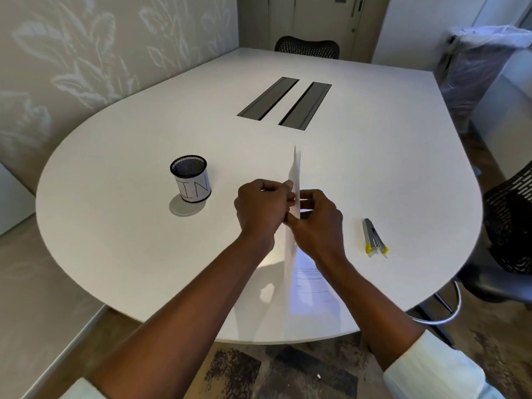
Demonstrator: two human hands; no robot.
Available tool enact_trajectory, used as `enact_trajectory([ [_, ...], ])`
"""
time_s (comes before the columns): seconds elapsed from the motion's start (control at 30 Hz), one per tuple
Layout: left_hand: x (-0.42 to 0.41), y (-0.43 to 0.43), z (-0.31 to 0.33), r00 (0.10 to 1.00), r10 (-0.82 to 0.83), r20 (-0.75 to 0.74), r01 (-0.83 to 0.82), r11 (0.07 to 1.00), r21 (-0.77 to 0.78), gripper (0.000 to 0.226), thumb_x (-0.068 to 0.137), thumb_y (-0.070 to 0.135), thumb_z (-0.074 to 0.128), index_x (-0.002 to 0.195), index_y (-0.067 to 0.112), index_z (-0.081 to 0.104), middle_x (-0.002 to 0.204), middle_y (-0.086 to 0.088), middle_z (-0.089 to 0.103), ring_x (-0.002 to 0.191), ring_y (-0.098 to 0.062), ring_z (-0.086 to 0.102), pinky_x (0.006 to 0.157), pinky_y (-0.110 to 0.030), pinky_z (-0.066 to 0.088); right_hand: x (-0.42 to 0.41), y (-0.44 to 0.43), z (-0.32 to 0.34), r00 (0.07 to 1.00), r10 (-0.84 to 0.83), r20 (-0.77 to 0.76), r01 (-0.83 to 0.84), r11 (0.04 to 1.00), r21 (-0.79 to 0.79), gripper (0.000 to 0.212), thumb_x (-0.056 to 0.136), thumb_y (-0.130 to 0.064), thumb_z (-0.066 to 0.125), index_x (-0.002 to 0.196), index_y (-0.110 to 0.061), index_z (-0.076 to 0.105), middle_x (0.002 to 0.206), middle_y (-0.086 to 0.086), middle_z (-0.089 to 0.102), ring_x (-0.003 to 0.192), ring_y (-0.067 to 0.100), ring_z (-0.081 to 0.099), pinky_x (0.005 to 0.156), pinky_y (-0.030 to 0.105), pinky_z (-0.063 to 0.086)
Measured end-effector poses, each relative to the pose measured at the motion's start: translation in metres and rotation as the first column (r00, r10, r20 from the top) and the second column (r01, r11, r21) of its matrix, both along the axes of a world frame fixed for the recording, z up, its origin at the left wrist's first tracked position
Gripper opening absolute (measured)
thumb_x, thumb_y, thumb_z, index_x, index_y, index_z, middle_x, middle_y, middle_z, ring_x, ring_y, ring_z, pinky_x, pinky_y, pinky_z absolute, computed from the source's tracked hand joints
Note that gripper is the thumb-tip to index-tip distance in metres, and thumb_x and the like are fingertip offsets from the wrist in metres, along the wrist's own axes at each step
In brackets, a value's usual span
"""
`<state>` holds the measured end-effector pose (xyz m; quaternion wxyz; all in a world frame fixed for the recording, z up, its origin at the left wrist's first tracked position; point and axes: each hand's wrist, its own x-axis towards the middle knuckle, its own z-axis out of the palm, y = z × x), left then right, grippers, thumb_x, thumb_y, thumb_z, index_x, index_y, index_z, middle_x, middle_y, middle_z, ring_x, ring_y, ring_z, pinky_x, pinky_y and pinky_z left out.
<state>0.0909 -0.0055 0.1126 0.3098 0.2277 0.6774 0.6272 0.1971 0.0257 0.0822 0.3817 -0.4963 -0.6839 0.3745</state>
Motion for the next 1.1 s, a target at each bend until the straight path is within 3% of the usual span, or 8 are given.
enact_trajectory([
  [0.07, -0.003, 0.0, -0.002, 1.0, 0.023, 0.006, -0.024, 1.0, 0.021, 0.016, 0.092, 0.026, 0.083, 0.083, 0.014, 0.078, 0.074, 0.002, 0.083, 0.076, -0.02, 0.084, 0.093, -0.05, 0.066, 0.005, 0.003, 0.006, 0.999, -0.012, -0.037, 0.012, 1.0, -0.004, 0.032, 0.084, -0.022, 0.089, 0.112, -0.021, 0.073, 0.091, -0.024, 0.073, 0.075, -0.011, 0.072, 0.076, 0.023, 0.062],
  [0.27, -0.036, -0.001, -0.015, 0.991, 0.119, 0.063, -0.115, 0.991, -0.061, 0.047, 0.089, 0.052, 0.084, 0.081, 0.009, 0.068, 0.089, 0.001, 0.077, 0.087, -0.022, 0.071, 0.08, -0.034, 0.055, 0.039, 0.016, 0.043, 0.895, 0.093, -0.437, -0.22, 0.944, -0.248, 0.033, 0.079, -0.009, 0.092, 0.11, -0.012, 0.081, 0.098, 0.007, 0.085, 0.079, 0.022, 0.082, 0.068, 0.029, 0.064],
  [0.4, -0.055, -0.005, -0.014, 0.904, 0.005, 0.427, 0.019, 0.998, -0.052, 0.052, 0.084, 0.066, 0.083, 0.102, 0.018, 0.074, 0.114, -0.006, 0.079, 0.101, -0.027, 0.076, 0.089, -0.044, 0.064, 0.063, 0.029, 0.064, 0.812, 0.155, -0.563, -0.371, 0.881, -0.293, 0.039, 0.073, -0.022, 0.091, 0.111, -0.017, 0.083, 0.103, 0.014, 0.084, 0.076, 0.026, 0.081, 0.066, 0.03, 0.064],
  [0.53, -0.066, -0.014, -0.02, 0.817, -0.13, 0.562, 0.095, 0.991, 0.092, 0.054, 0.086, 0.037, 0.091, 0.125, 0.002, 0.075, 0.124, -0.017, 0.081, 0.122, -0.041, 0.075, 0.107, -0.066, 0.057, 0.076, 0.049, 0.058, 0.822, 0.18, -0.541, -0.393, 0.866, -0.31, 0.04, 0.075, -0.022, 0.09, 0.114, -0.016, 0.082, 0.107, 0.015, 0.084, 0.079, 0.027, 0.082, 0.067, 0.032, 0.065],
  [0.7, -0.065, -0.021, -0.043, 0.976, 0.031, 0.215, -0.018, 0.998, -0.06, 0.025, 0.091, 0.017, 0.088, 0.099, -0.004, 0.076, 0.093, -0.011, 0.082, 0.096, -0.033, 0.078, 0.09, -0.04, 0.062, 0.08, 0.074, 0.019, 0.92, 0.163, -0.358, -0.297, 0.884, -0.361, 0.039, 0.074, -0.01, 0.093, 0.111, -0.007, 0.079, 0.109, 0.017, 0.083, 0.097, 0.038, 0.081, 0.084, 0.044, 0.066],
  [0.83, -0.057, -0.028, -0.061, 0.994, 0.083, -0.071, -0.096, 0.974, -0.204, 0.035, 0.086, 0.025, 0.092, 0.075, 0.004, 0.067, 0.079, -0.009, 0.076, 0.076, -0.029, 0.067, 0.065, -0.033, 0.054, 0.072, 0.08, -0.02, 0.991, 0.068, -0.117, -0.098, 0.954, -0.282, 0.027, 0.079, -0.001, 0.091, 0.098, -0.016, 0.079, 0.085, 0.005, 0.084, 0.091, 0.037, 0.081, 0.072, 0.035, 0.067],
  [0.93, -0.05, -0.03, -0.075, 0.972, 0.057, -0.229, -0.125, 0.947, -0.297, 0.043, 0.084, 0.027, 0.092, 0.064, 0.013, 0.056, 0.072, -0.008, 0.068, 0.077, -0.034, 0.065, 0.068, -0.038, 0.05, 0.065, 0.078, -0.046, 0.994, 0.004, 0.109, 0.018, 0.979, -0.202, 0.03, 0.078, -0.01, 0.093, 0.099, -0.026, 0.079, 0.083, 0.0, 0.082, 0.084, 0.027, 0.08, 0.082, 0.043, 0.066],
  [1.1, -0.04, -0.039, -0.087, 0.894, -0.079, -0.44, -0.145, 0.88, -0.451, 0.028, 0.087, 0.038, 0.085, 0.081, 0.018, 0.065, 0.094, -0.006, 0.077, 0.098, -0.037, 0.071, 0.081, -0.043, 0.057, 0.06, 0.07, -0.071, 0.956, 0.02, 0.294, -0.01, 0.999, -0.037, 0.038, 0.082, -0.014, 0.089, 0.117, -0.02, 0.078, 0.087, -0.007, 0.077, 0.082, 0.015, 0.072, 0.077, 0.027, 0.052],
])
